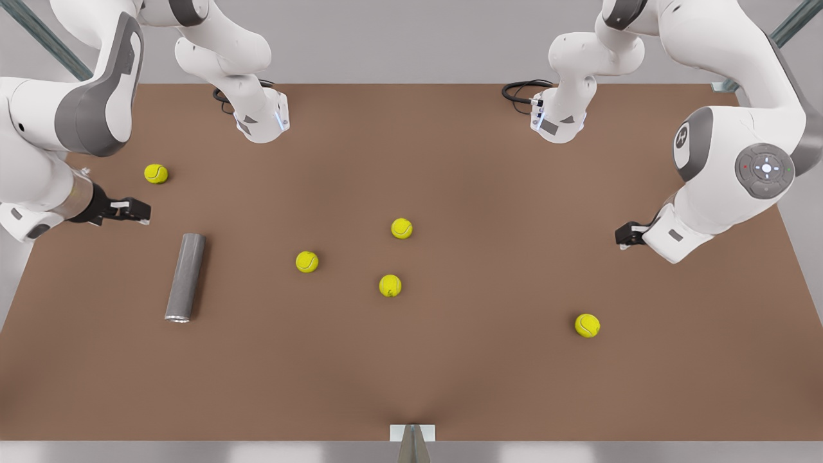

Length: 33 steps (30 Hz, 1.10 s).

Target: Put the tennis tube upright

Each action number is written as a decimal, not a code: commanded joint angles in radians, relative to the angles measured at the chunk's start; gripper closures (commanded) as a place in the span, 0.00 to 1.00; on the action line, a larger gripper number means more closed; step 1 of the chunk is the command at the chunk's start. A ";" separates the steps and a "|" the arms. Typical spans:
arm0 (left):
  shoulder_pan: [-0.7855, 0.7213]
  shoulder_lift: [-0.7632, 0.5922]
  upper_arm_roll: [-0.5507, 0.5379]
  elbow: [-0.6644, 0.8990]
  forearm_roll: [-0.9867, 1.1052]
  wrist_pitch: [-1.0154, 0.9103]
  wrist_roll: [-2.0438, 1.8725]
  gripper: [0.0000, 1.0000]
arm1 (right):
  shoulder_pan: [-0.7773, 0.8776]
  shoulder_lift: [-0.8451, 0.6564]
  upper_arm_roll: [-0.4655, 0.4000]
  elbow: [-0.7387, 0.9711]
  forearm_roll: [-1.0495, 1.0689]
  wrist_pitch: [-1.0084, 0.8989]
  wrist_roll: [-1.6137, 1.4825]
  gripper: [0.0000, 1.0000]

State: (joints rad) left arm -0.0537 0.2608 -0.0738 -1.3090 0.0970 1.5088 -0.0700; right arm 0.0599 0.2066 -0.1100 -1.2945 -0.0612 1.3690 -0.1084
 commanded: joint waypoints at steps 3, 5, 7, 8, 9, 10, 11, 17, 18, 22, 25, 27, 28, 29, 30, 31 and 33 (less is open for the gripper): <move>-0.006 -0.002 -0.001 0.000 0.004 0.022 -0.024 0.00 | 0.000 0.002 0.000 0.000 0.000 0.028 -0.025 0.00; -0.005 0.000 -0.001 0.000 0.000 0.022 -0.025 0.00 | -0.020 0.065 -0.005 -0.043 0.003 0.036 -0.020 0.00; -0.005 0.005 -0.001 0.000 0.000 0.022 -0.025 0.00 | -0.081 0.186 -0.007 -0.072 -0.063 0.110 -0.016 0.00; -0.005 0.008 -0.001 0.000 0.000 0.022 -0.027 0.00 | -0.103 0.172 -0.007 -0.182 -0.063 0.228 -0.014 0.00; -0.005 0.008 -0.001 0.000 0.000 0.022 -0.027 0.00 | -0.115 0.158 -0.019 -0.267 -0.060 0.340 -0.014 0.00; -0.005 0.008 -0.001 0.000 0.000 0.022 -0.027 0.00 | -0.117 0.155 -0.039 -0.331 -0.052 0.435 -0.016 0.00; -0.005 0.009 -0.001 0.000 0.000 0.022 -0.027 0.00 | -0.118 0.155 -0.042 -0.387 -0.051 0.531 -0.016 0.00; -0.005 0.018 -0.001 0.000 0.000 0.022 -0.027 0.00 | -0.124 0.258 -0.066 -0.560 -0.014 1.001 -0.013 0.00; -0.005 0.018 -0.001 0.000 0.000 0.022 -0.027 0.00 | -0.126 0.278 -0.066 -0.565 0.004 1.045 -0.014 0.00; -0.005 0.018 -0.001 0.000 0.000 0.022 -0.027 0.00 | -0.123 0.270 -0.066 -0.600 0.049 1.053 -0.019 0.00; -0.005 0.020 -0.001 0.000 0.000 0.022 -0.027 0.00 | -0.121 0.260 -0.065 -0.658 0.090 1.038 -0.023 0.00; -0.005 0.021 -0.001 0.000 0.001 0.024 -0.027 0.00 | -0.121 0.261 -0.063 -0.681 0.092 1.032 -0.023 0.00; -0.005 0.025 -0.001 0.000 0.003 0.024 -0.027 0.00 | -0.121 0.261 -0.063 -0.686 0.092 0.997 -0.025 0.00; -0.005 0.025 -0.001 0.000 0.003 0.024 -0.027 0.00 | -0.121 0.261 -0.063 -0.686 0.092 0.986 -0.031 0.00; -0.005 0.026 -0.001 0.000 0.003 0.024 -0.027 0.00 | -0.121 0.266 -0.065 -0.686 0.092 0.984 -0.040 0.00; -0.005 0.028 -0.001 0.000 0.003 0.024 -0.027 0.00 | -0.121 0.272 -0.065 -0.684 0.092 0.984 -0.042 0.00; -0.005 0.031 -0.001 0.000 0.003 0.025 -0.027 0.00 | -0.121 0.298 -0.065 -0.675 0.092 0.984 -0.042 0.00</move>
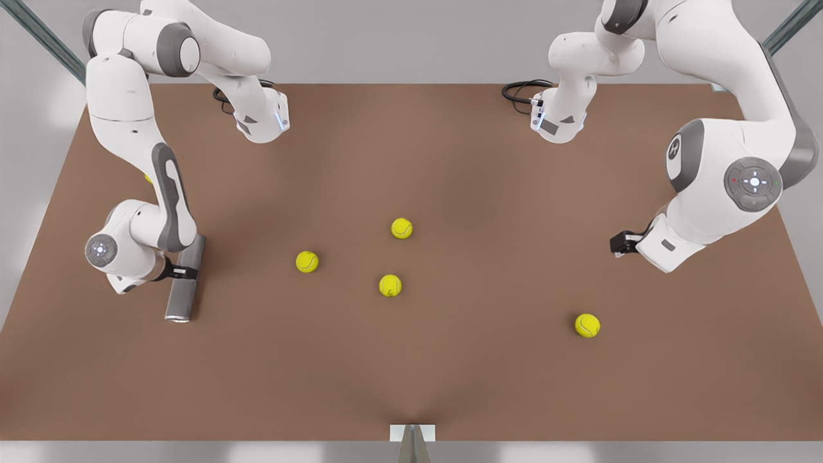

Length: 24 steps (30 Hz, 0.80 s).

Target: Put the tennis tube upright

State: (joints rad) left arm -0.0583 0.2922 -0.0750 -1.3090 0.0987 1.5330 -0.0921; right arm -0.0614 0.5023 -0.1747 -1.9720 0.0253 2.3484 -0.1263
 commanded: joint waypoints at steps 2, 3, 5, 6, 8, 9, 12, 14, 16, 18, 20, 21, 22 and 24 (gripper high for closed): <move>0.000 0.001 0.000 0.000 0.001 -0.001 -0.006 0.00 | -0.002 0.045 0.000 0.013 0.005 0.006 -0.024 0.00; -0.002 0.001 0.000 0.000 -0.001 -0.001 -0.023 0.00 | -0.002 0.056 0.000 0.013 0.005 0.011 -0.024 0.00; -0.002 0.004 0.000 0.000 0.001 0.003 -0.024 0.00 | -0.002 0.071 0.000 0.015 0.005 0.014 -0.024 0.00; -0.002 0.005 0.000 0.000 0.001 0.003 -0.024 0.00 | -0.002 0.078 0.000 0.015 0.005 0.015 -0.024 0.00; -0.002 0.007 0.000 0.000 0.003 0.004 -0.024 0.00 | 0.000 0.084 0.000 0.013 0.005 0.017 -0.024 0.00; -0.002 0.007 0.000 0.000 0.003 0.004 -0.024 0.00 | 0.000 0.084 0.000 0.015 0.005 0.017 -0.024 0.00; -0.002 0.005 0.000 0.000 0.003 0.004 -0.024 0.00 | 0.000 0.084 0.001 0.016 0.005 0.008 -0.022 0.00; -0.002 0.005 0.000 0.000 0.003 0.004 -0.024 0.00 | 0.002 0.082 0.001 0.022 0.005 0.005 -0.022 0.08; -0.002 0.005 0.000 0.000 0.003 0.004 -0.024 0.00 | 0.000 0.084 0.001 0.027 0.005 0.003 -0.022 0.17; -0.002 0.005 0.000 0.000 0.003 0.004 -0.024 0.00 | 0.000 0.084 0.003 0.028 0.005 -0.003 -0.022 0.27; 0.000 0.005 0.000 0.000 0.003 0.004 -0.023 0.00 | 0.000 0.084 0.003 0.030 0.005 -0.004 -0.022 0.38; 0.000 0.005 0.000 0.000 0.003 0.004 -0.023 0.00 | 0.000 0.084 0.003 0.033 0.005 -0.009 -0.022 0.40; 0.000 0.005 0.000 0.000 0.003 0.004 -0.023 0.00 | 0.000 0.084 0.003 0.036 0.005 -0.015 -0.021 0.40; 0.000 0.007 0.000 0.000 0.003 0.004 -0.023 0.00 | 0.002 0.082 0.003 0.039 0.004 -0.021 -0.021 0.40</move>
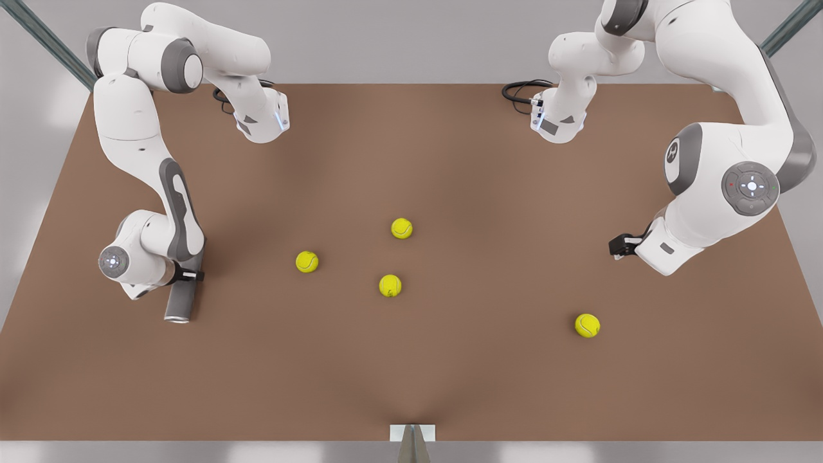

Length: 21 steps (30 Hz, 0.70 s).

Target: Put the tennis tube upright

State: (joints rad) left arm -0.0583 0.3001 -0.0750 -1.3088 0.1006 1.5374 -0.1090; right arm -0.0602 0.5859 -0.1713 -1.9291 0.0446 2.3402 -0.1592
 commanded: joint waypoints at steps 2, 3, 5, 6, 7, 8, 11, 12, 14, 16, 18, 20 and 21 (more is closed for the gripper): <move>0.000 -0.001 0.000 0.000 0.001 0.001 -0.005 0.00 | 0.002 -0.008 0.003 0.013 -0.015 -0.048 0.009 0.40; 0.000 -0.001 0.000 0.000 0.001 0.000 0.000 0.00 | 0.008 -0.030 0.007 0.021 -0.015 -0.091 0.006 0.40; 0.000 -0.002 0.001 0.002 0.001 0.000 0.002 0.00 | 0.013 -0.077 0.035 0.039 -0.031 -0.134 0.006 0.40; 0.000 -0.002 0.001 0.002 0.001 0.000 0.002 0.00 | 0.036 -0.093 0.049 0.078 -0.035 -0.171 0.003 0.40; 0.000 -0.002 0.001 0.000 0.001 0.000 0.000 0.00 | 0.068 -0.107 0.050 0.111 -0.035 -0.208 -0.013 0.40; 0.000 -0.002 0.001 0.002 0.001 0.001 0.000 0.00 | 0.108 -0.116 0.050 0.163 -0.037 -0.255 -0.029 0.40; 0.002 -0.001 0.001 0.002 0.001 0.003 -0.003 0.00 | 0.273 -0.113 0.049 0.369 -0.034 -0.410 -0.034 0.39; 0.002 -0.001 0.001 0.002 0.001 0.001 -0.003 0.00 | 0.312 -0.112 0.049 0.394 -0.028 -0.410 -0.034 0.39; 0.002 -0.001 0.001 0.002 0.001 0.003 -0.006 0.00 | 0.375 -0.113 0.049 0.406 -0.017 -0.409 -0.072 0.39; 0.002 -0.001 0.001 0.002 0.001 0.001 -0.008 0.00 | 0.488 -0.106 0.049 0.456 -0.020 -0.409 -0.089 0.39; 0.002 -0.001 0.001 0.002 0.001 0.001 -0.008 0.00 | 0.635 -0.075 0.047 0.502 -0.042 -0.403 -0.154 0.39; 0.002 -0.001 0.001 0.002 -0.001 0.001 -0.009 0.00 | 0.717 -0.032 0.047 0.556 -0.117 -0.398 -0.192 0.39; 0.002 -0.001 0.001 0.002 -0.001 0.001 -0.008 0.00 | 0.764 -0.014 0.047 0.579 -0.155 -0.391 -0.194 0.39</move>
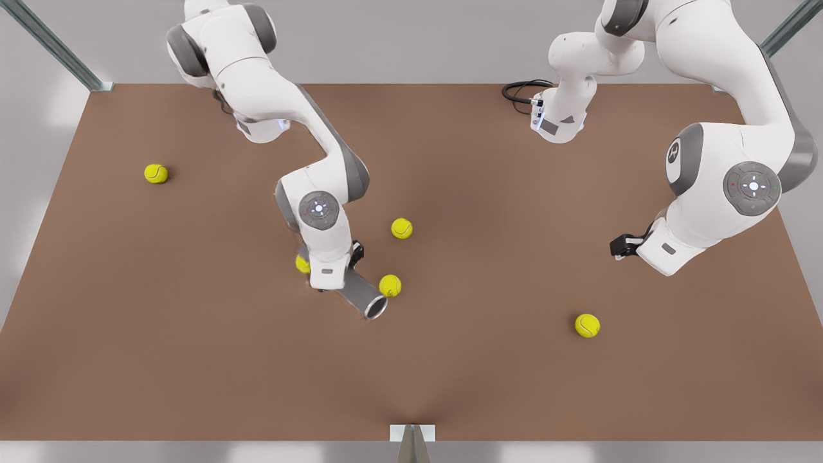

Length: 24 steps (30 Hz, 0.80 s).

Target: Put the tennis tube upright

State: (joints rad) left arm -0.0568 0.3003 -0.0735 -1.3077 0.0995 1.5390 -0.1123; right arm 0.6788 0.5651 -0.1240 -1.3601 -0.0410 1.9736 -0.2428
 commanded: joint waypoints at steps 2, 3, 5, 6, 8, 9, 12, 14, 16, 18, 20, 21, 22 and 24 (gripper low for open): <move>0.000 -0.001 0.000 0.001 0.000 0.000 -0.004 0.00 | 0.059 0.047 0.001 0.052 -0.166 -0.007 -0.147 0.39; 0.000 -0.001 0.000 0.001 0.000 0.000 -0.006 0.00 | 0.059 0.056 0.003 0.053 -0.177 0.028 -0.257 0.38; 0.000 -0.001 0.000 0.001 0.000 0.001 -0.004 0.00 | 0.059 0.065 0.003 0.053 -0.177 0.103 -0.495 0.37; 0.000 -0.001 0.000 0.001 0.000 0.001 -0.004 0.00 | 0.059 0.073 0.003 0.059 -0.175 0.140 -0.561 0.37; 0.000 -0.001 0.000 0.001 0.000 0.001 -0.006 0.00 | 0.065 0.087 0.003 0.082 -0.175 0.168 -0.693 0.37; 0.000 -0.001 0.000 0.001 0.000 0.001 -0.006 0.00 | 0.080 0.091 0.004 0.082 -0.175 0.199 -0.704 0.37; 0.000 0.000 0.001 0.001 0.000 0.001 -0.006 0.00 | 0.157 0.137 0.004 0.110 -0.172 0.203 -0.691 0.37; 0.000 0.000 0.001 0.001 0.002 0.001 -0.006 0.00 | 0.200 0.168 0.004 0.136 -0.161 0.203 -0.659 0.37; 0.000 0.003 0.000 0.001 0.002 0.001 -0.006 0.00 | 0.212 0.196 0.006 0.151 -0.145 0.205 -0.636 0.37; 0.000 0.003 0.001 0.001 0.002 0.001 -0.006 0.00 | 0.220 0.231 0.010 0.161 -0.138 0.217 -0.593 0.38; 0.000 0.005 0.001 0.001 0.002 0.001 -0.006 0.00 | 0.220 0.254 0.010 0.156 -0.100 0.243 -0.590 0.38; 0.000 0.005 0.001 0.001 0.002 0.001 -0.004 0.00 | 0.222 0.266 0.010 0.156 -0.091 0.248 -0.564 0.38; 0.000 0.005 0.001 0.001 0.003 0.001 -0.004 0.00 | 0.232 0.268 0.010 0.156 -0.085 0.248 -0.561 0.38; 0.000 0.005 0.001 0.001 0.003 0.001 -0.004 0.00 | 0.268 0.275 0.010 0.161 -0.040 0.249 -0.529 0.38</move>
State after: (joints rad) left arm -0.0568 0.3065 -0.0719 -1.3072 0.1010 1.5405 -0.1160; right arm 0.9380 0.8390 -0.1135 -1.2017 -0.1111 2.1976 -0.6861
